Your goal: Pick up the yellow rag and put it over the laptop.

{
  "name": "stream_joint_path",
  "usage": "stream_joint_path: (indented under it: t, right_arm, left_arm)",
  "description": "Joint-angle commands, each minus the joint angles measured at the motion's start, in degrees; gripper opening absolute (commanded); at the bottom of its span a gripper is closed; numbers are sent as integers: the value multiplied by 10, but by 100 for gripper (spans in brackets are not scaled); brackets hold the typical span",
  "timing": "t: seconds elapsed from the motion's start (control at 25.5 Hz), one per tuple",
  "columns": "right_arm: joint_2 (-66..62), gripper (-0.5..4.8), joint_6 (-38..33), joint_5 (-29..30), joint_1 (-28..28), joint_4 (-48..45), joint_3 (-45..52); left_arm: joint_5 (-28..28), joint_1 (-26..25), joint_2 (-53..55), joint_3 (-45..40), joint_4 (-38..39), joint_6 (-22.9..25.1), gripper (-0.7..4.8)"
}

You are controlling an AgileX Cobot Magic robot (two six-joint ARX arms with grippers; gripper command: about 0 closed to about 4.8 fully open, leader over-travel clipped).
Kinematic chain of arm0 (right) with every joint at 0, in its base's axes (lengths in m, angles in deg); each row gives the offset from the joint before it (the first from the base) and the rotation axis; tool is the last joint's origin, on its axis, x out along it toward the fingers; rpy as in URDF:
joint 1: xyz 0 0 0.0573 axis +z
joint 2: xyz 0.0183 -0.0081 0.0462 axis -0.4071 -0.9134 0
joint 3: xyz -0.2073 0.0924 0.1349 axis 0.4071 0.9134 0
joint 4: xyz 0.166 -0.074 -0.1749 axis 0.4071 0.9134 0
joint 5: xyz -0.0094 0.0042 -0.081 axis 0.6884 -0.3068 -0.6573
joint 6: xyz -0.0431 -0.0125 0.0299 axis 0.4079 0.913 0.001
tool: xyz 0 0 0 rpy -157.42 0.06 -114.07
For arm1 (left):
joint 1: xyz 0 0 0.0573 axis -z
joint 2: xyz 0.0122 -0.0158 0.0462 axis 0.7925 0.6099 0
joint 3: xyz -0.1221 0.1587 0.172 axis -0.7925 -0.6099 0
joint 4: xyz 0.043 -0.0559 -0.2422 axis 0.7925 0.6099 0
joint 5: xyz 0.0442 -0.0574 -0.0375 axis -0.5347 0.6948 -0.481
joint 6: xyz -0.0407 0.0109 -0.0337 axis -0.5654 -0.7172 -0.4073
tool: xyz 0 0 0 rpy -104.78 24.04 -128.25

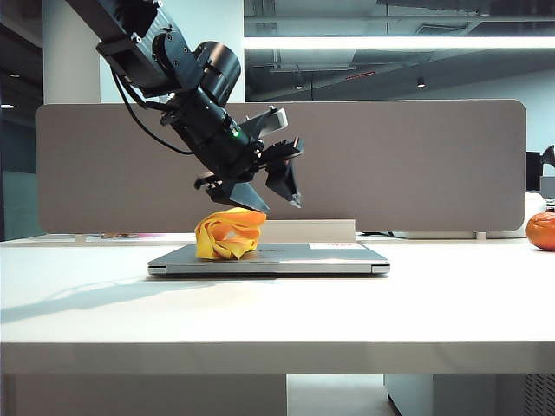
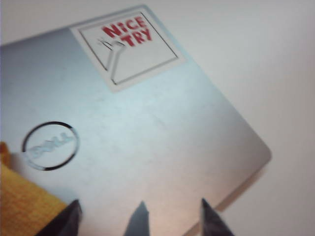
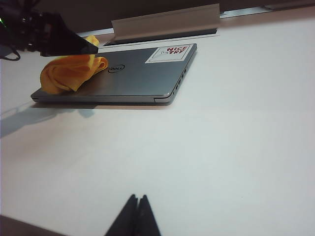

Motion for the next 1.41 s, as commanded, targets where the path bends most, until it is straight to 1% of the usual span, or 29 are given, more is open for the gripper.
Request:
stream_joint_path:
  t: [0.04, 0.31, 0.35, 0.39, 0.47, 0.51, 0.59, 0.74, 0.86, 0.9, 0.94, 0.98, 1.02, 1.1, 1.18, 1.21, 1.25, 1.37, 1.41]
  right_arm:
    - [1, -1, 0, -1, 0, -4, 2]
    - [1, -1, 0, -1, 0, -4, 2]
    - [1, -1, 0, -1, 0, -4, 2]
    - [1, -1, 0, -1, 0, -4, 2]
    - [1, -1, 0, -1, 0, -4, 2]
    - [1, -1, 0, -1, 0, -4, 2]
    - [1, -1, 0, -1, 0, -4, 2]
    - [1, -1, 0, -1, 0, -4, 2]
    - [1, -1, 0, -1, 0, -4, 2]
    - [1, -1, 0, -1, 0, -4, 2]
    - [1, -1, 0, -1, 0, -4, 2]
    - [1, -1, 0, -1, 0, -4, 2]
    - [1, -1, 0, -1, 0, -4, 2]
    - [1, -1, 0, 0, 0, -4, 2]
    - [1, -1, 0, -1, 0, -4, 2]
    - [1, -1, 0, -1, 0, -4, 2]
    - [1, -1, 0, -1, 0, -4, 2]
    - [1, -1, 0, -1, 0, -4, 2]
    - [1, -1, 0, -1, 0, -4, 2]
  left_arm:
    - [23, 7, -2, 3, 12, 0, 299]
    - [29, 10, -4, 3, 26, -5, 299]
    - [37, 10, -5, 4, 26, -13, 300]
    - [72, 10, -7, 4, 26, -35, 299]
    - [108, 10, -7, 4, 20, -44, 299]
    - [118, 10, -7, 4, 17, -45, 299]
    - [128, 10, -7, 4, 6, -45, 299]
    - [129, 9, -7, 5, -35, -84, 299]
    - [120, 9, -7, 5, -67, -90, 297]
    - [109, 9, -7, 5, -75, -90, 276]
    - [94, 9, -7, 5, -81, -90, 233]
    - [59, 9, -7, 5, -86, -90, 146]
    - [44, 9, -7, 5, -86, -89, 113]
    - [14, 9, -7, 5, -86, -89, 100]
    - [-5, 9, -7, 5, -86, -87, 93]
    - [-15, 9, -7, 5, -86, -85, 77]
    - [-22, 9, -7, 5, -86, -80, 74]
    - [-48, 9, -7, 5, -85, -47, 73]
    - [-60, 9, -7, 5, -83, -33, 62]
